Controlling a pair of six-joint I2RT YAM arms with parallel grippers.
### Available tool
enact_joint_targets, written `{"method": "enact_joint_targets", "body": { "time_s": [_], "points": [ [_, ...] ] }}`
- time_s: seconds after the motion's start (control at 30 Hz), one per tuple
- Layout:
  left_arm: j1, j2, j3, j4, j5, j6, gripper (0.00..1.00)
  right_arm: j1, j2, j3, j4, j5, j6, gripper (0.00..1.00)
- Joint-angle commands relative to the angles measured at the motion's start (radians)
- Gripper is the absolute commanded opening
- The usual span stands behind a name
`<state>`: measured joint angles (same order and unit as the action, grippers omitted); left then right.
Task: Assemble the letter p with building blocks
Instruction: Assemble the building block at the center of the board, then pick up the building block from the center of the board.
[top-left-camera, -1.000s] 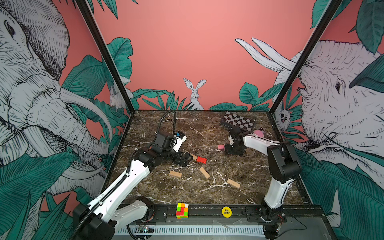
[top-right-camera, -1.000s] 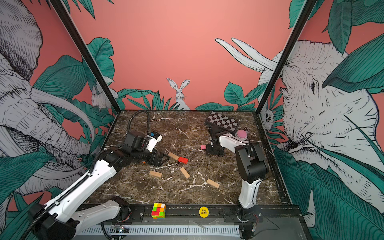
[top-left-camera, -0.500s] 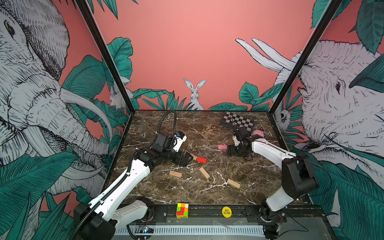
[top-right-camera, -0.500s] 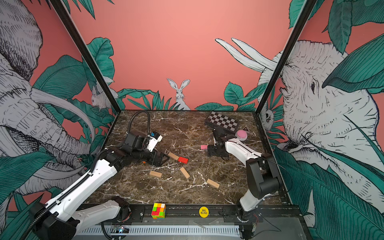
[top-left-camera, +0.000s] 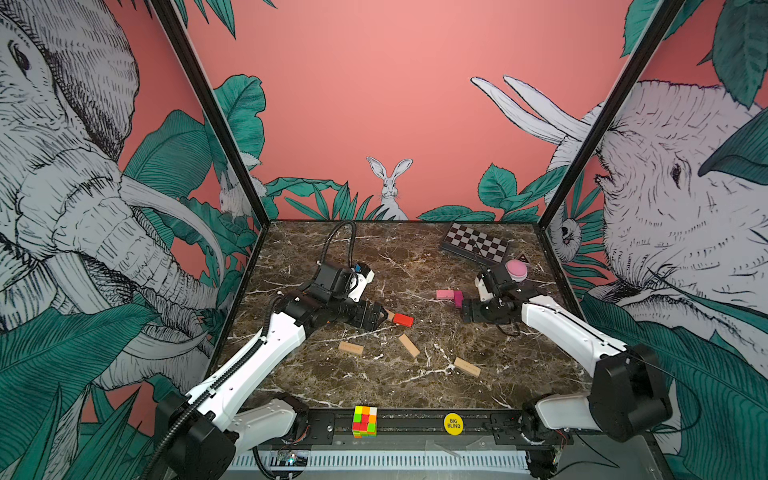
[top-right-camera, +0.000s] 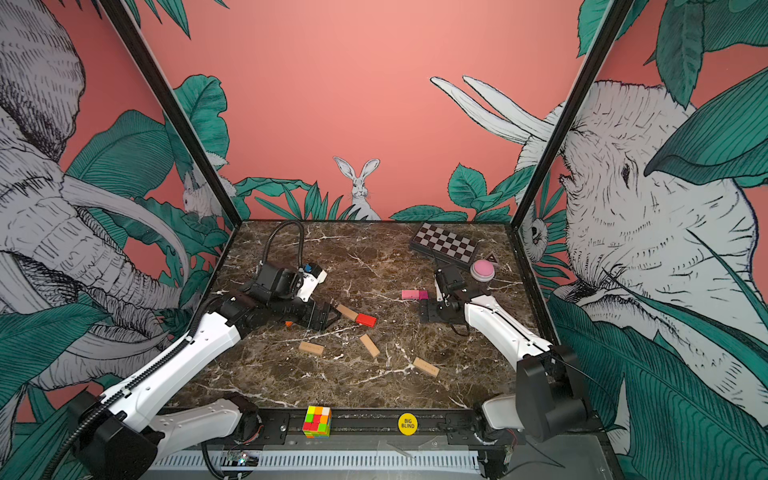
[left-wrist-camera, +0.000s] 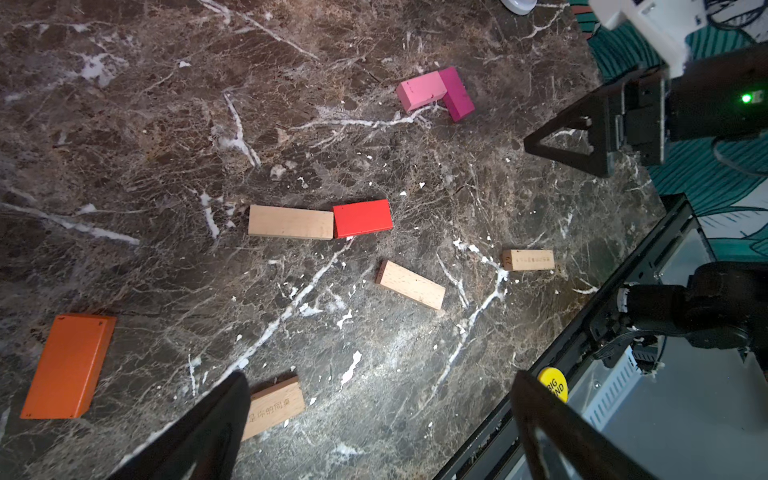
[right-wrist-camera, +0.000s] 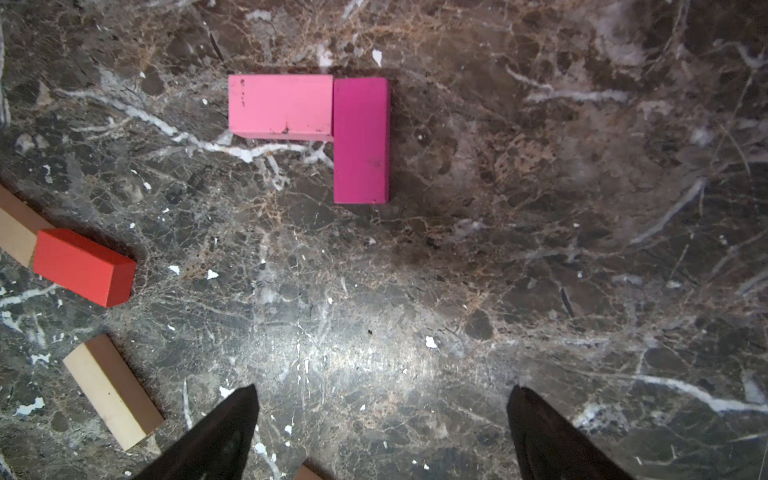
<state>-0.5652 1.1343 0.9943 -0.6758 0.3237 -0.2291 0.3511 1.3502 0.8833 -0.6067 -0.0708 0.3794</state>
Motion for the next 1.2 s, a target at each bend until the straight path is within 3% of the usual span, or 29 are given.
{"method": "enact_joint_targets", "body": {
  "time_s": [0.0,0.2,0.47,0.63,0.87,1.17],
  "points": [
    [-0.034,0.022,0.024,-0.02,-0.039,-0.055,1.0,-0.013,-0.036,-0.041,0.021,0.017,0.007,0.99],
    [-0.176,0.149,0.022,0.02,-0.167,-0.186,0.99,-0.029,-0.067,-0.092,0.075,-0.02,0.001,0.99],
    [-0.206,0.221,-0.032,0.15,-0.16,-0.341,0.99,0.009,-0.152,-0.141,0.052,-0.054,0.052,0.97],
    [-0.205,0.236,-0.009,0.151,-0.156,-0.326,1.0,0.137,-0.222,-0.214,0.009,-0.003,0.144,0.95],
    [-0.205,0.232,0.039,0.122,-0.165,-0.251,1.0,0.267,-0.201,-0.271,0.022,0.041,0.23,0.95],
    [-0.203,0.175,0.044,0.055,-0.24,-0.149,0.99,0.371,-0.1,-0.299,0.14,-0.028,0.259,0.95]
  ]
}}
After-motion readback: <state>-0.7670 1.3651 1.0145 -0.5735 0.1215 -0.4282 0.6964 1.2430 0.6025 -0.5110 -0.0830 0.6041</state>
